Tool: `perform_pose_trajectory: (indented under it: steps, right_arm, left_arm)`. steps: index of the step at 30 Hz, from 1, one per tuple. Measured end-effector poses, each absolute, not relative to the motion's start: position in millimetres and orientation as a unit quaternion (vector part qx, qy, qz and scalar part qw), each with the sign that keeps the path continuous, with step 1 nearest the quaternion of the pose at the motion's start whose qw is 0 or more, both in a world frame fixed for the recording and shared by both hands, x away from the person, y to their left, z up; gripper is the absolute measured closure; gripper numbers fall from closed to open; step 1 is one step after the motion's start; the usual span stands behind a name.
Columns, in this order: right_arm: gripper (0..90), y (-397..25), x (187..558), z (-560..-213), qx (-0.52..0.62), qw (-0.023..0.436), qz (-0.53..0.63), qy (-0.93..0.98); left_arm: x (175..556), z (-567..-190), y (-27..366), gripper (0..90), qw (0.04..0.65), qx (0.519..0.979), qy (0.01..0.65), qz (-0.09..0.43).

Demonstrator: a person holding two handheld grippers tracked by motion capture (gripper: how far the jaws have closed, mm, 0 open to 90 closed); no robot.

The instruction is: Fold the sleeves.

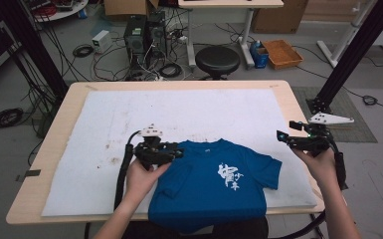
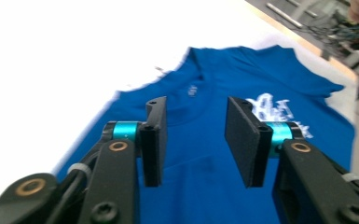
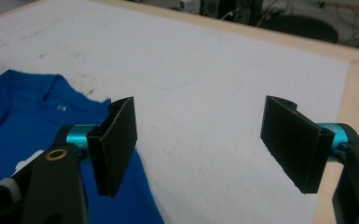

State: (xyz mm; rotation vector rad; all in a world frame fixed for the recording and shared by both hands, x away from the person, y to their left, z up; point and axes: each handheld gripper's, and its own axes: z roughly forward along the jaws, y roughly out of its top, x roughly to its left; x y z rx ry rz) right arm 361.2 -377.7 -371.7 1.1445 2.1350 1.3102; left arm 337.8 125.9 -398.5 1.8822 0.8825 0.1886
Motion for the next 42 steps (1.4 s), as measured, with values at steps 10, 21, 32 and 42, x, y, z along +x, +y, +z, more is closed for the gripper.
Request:
perform_pose_trajectory:
  steps: [10,21,32,42]
  right_arm:
    - [59.9,-389,345,-416,0.454,0.134,0.396,0.787]
    - [89.1,-384,338,-439,0.449,0.086,0.357,0.814]
    - [89.8,-341,317,-376,0.413,0.077,0.378,0.825]
    - [89.1,-249,305,-357,0.360,0.120,0.334,0.863]
  left_arm:
    - [323,-419,213,55.4,0.511,0.739,0.417,0.138]
    - [324,-431,216,54.7,0.493,0.749,0.420,0.138]
    - [325,-431,208,54.9,0.491,0.753,0.418,0.130]
    - [324,-431,200,54.9,0.490,0.762,0.405,0.119]
